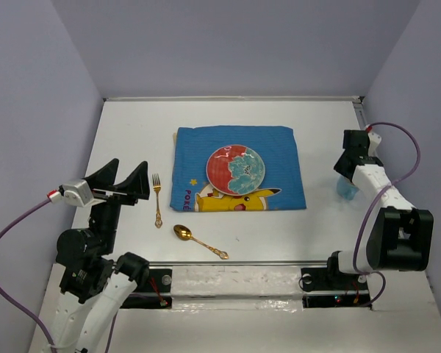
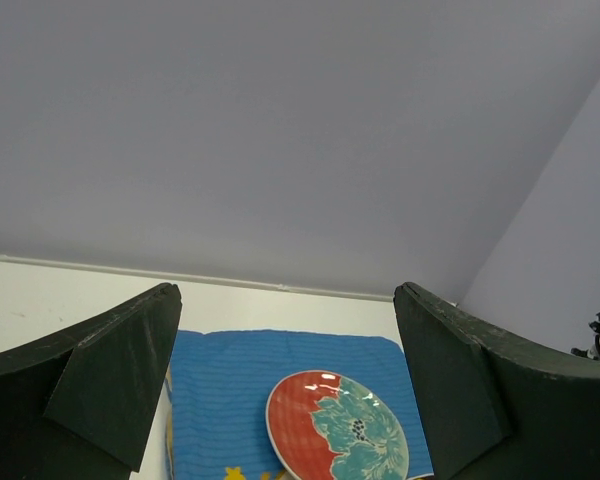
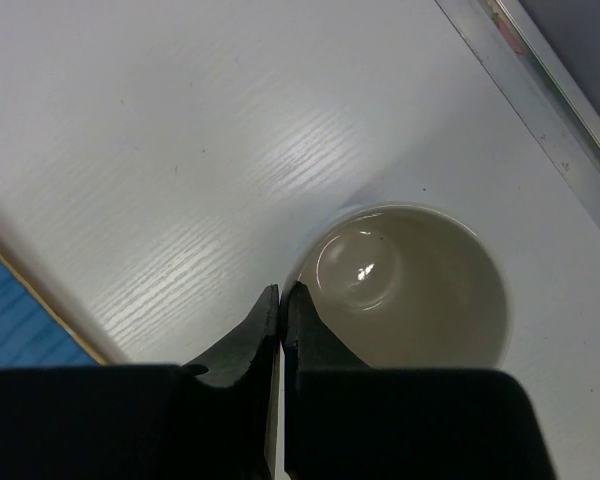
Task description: Set the dinner table for one person
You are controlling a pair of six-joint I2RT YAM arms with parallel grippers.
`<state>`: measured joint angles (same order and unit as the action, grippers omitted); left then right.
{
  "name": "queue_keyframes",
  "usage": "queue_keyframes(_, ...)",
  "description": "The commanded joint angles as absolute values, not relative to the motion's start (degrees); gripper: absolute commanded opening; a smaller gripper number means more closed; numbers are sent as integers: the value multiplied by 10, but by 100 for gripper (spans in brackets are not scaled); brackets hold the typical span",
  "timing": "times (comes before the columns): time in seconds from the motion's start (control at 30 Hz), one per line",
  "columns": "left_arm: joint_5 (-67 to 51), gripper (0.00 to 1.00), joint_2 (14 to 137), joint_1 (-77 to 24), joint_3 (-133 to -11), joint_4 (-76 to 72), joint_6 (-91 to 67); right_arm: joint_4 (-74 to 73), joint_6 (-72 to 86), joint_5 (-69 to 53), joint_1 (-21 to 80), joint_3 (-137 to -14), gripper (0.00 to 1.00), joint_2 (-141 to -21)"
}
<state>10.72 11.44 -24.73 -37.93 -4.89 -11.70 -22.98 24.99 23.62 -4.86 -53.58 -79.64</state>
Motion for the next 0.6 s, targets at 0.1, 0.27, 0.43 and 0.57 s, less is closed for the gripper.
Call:
queue_keyframes(0.1, 109, 99, 114, -250, -383, -71, -113, -223, 223, 259, -50, -573, 0, -748)
queue_keyframes(0.27, 105, 99, 121, -250, -383, -73, -113, -220, 183, 229, 5, -641, 0, -713)
queue_keyframes(0.43, 105, 99, 127, -248, -382, -73, -112, -198, 149, 145, 82, -731, 0, -764)
queue_keyframes(0.57, 106, 99, 136, -246, -382, -73, -111, -195, 112, 117, 117, -808, 0, -841)
